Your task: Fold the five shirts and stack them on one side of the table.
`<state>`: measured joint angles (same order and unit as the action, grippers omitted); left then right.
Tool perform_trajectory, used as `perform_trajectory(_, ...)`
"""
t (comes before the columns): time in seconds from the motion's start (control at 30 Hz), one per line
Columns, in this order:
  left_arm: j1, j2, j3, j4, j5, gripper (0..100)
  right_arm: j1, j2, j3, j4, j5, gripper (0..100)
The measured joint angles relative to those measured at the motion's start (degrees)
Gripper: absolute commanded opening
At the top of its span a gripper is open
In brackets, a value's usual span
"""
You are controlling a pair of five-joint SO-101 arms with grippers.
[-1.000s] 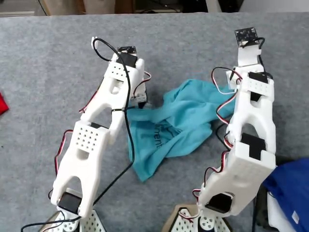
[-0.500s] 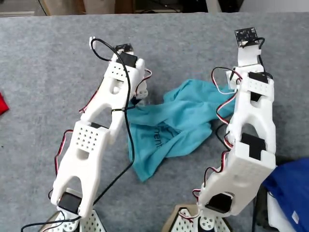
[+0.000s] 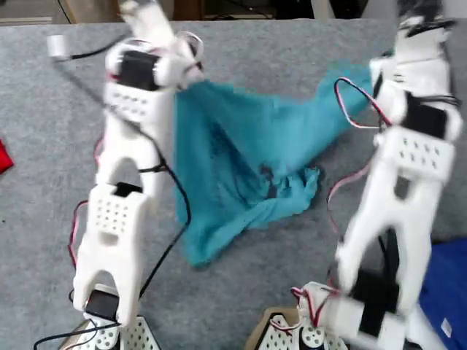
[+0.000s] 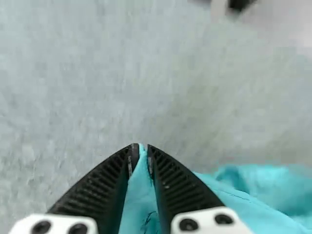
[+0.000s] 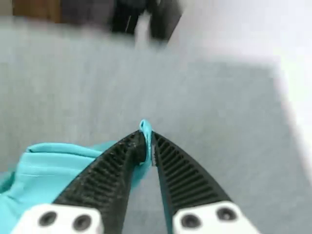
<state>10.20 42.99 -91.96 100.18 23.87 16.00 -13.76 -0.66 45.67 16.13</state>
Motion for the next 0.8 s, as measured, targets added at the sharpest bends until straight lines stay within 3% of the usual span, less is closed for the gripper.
perform_trajectory(0.23, -2.6, -21.1, 2.5, 0.0, -0.3, 2, 0.1, -19.5, -4.1, 0.1, 0.0, 0.5)
perform_trajectory(0.4, -3.9, -37.3, 9.1, 0.0, -4.7, 2, 4.5, -26.6, -9.6, 0.2, 0.0, 0.5)
perform_trajectory(0.53, -6.2, -49.9, 17.1, 0.1, -7.4, 2, 8.0, -30.4, -15.8, 3.4, 0.0, 0.5)
perform_trajectory(0.8, -8.3, -73.9, 38.2, 0.1, -10.7, 2, 8.5, -34.0, -29.7, 12.2, 2.3, 0.5)
